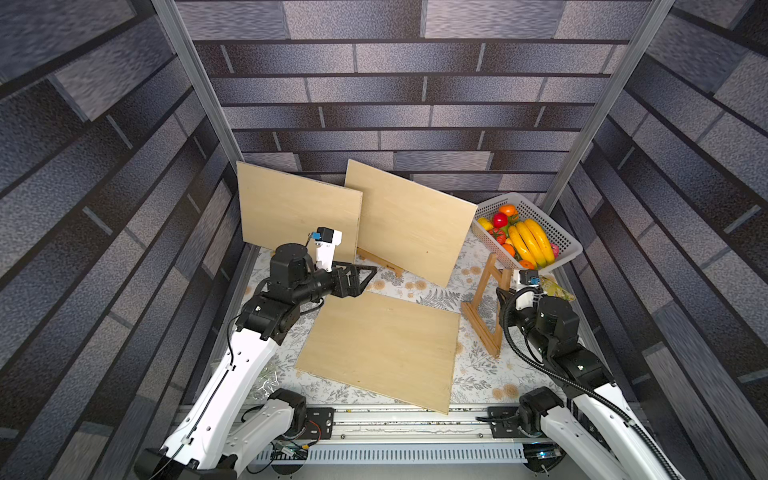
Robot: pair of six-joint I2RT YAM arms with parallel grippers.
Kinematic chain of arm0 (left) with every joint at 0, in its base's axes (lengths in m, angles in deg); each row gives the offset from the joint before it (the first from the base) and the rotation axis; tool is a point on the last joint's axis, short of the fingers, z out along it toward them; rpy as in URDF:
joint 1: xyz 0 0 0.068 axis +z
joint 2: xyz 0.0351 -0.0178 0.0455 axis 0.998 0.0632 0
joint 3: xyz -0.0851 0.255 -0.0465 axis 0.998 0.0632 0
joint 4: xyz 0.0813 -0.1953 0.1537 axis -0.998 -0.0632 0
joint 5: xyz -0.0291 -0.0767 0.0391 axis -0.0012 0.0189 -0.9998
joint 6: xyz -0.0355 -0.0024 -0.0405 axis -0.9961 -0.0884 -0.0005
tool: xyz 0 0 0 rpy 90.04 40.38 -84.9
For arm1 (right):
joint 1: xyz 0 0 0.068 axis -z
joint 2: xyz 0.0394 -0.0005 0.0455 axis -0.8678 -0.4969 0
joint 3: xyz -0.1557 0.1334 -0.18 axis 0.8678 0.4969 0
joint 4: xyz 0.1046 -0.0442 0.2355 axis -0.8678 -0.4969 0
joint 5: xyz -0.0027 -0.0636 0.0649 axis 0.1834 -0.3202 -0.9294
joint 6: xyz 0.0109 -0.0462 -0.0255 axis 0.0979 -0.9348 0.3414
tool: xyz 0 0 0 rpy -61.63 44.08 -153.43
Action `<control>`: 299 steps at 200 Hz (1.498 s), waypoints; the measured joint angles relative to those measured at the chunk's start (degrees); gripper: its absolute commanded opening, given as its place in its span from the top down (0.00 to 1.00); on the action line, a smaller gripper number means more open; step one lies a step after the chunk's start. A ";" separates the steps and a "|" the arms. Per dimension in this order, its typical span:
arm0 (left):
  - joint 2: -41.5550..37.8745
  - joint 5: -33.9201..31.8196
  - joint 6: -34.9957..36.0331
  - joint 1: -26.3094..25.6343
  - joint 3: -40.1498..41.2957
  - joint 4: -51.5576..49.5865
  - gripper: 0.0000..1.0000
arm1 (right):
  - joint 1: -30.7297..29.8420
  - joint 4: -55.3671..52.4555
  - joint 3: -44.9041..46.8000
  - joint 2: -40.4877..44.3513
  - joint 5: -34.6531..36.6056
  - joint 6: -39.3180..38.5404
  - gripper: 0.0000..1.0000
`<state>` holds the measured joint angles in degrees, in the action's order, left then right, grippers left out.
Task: Assemble the easel
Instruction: Place the easel at the center of the board.
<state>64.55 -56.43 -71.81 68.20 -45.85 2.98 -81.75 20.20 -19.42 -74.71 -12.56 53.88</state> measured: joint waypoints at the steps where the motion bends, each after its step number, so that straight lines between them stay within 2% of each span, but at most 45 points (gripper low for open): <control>1: -0.02 0.00 0.00 -0.04 0.00 0.00 0.00 | 0.02 0.24 0.13 0.00 0.09 -0.02 1.00; 44: -0.28 0.00 0.11 -0.94 -0.35 -1.88 0.00 | 0.35 10.78 7.74 2.60 1.40 1.38 1.00; 90: -0.74 -0.22 0.28 -2.93 -0.33 -3.23 0.00 | 0.46 12.17 13.00 9.22 1.27 5.16 1.00; 116: -0.66 -2.01 0.52 -7.63 -0.33 -2.71 0.00 | 0.57 10.29 13.03 10.78 -1.62 7.80 1.00; 142: 0.92 -6.40 2.56 -16.98 -0.24 -1.20 0.00 | 0.57 6.97 13.03 13.64 -3.67 10.23 1.00; 164: 4.74 -11.61 2.51 -24.63 -0.22 0.31 0.00 | 0.57 4.57 13.00 15.91 -3.89 10.47 1.00; 184: 11.04 -16.26 -2.05 -29.18 -0.61 0.79 0.00 | 0.57 4.31 12.98 16.09 -4.83 10.47 1.00; 211: 20.15 -19.85 -9.42 -31.61 -3.28 0.46 0.00 | 0.57 3.87 12.57 15.78 -5.81 10.40 1.00; 253: 31.80 -23.43 -10.56 -35.91 -17.68 -4.26 0.00 | 0.57 4.92 13.33 16.00 -7.58 11.02 1.00; 269: 34.01 -23.63 -10.56 -36.65 -20.57 -5.07 0.00 | 0.57 6.93 14.69 16.65 -8.37 12.35 1.00; 299: 34.64 -24.35 -10.69 -36.59 -20.72 -7.87 0.00 | 0.57 8.48 16.59 19.23 -10.34 15.26 1.00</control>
<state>99.19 -80.78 -82.49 31.61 -66.57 -4.88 -81.18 28.68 -2.83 -55.47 -22.90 69.13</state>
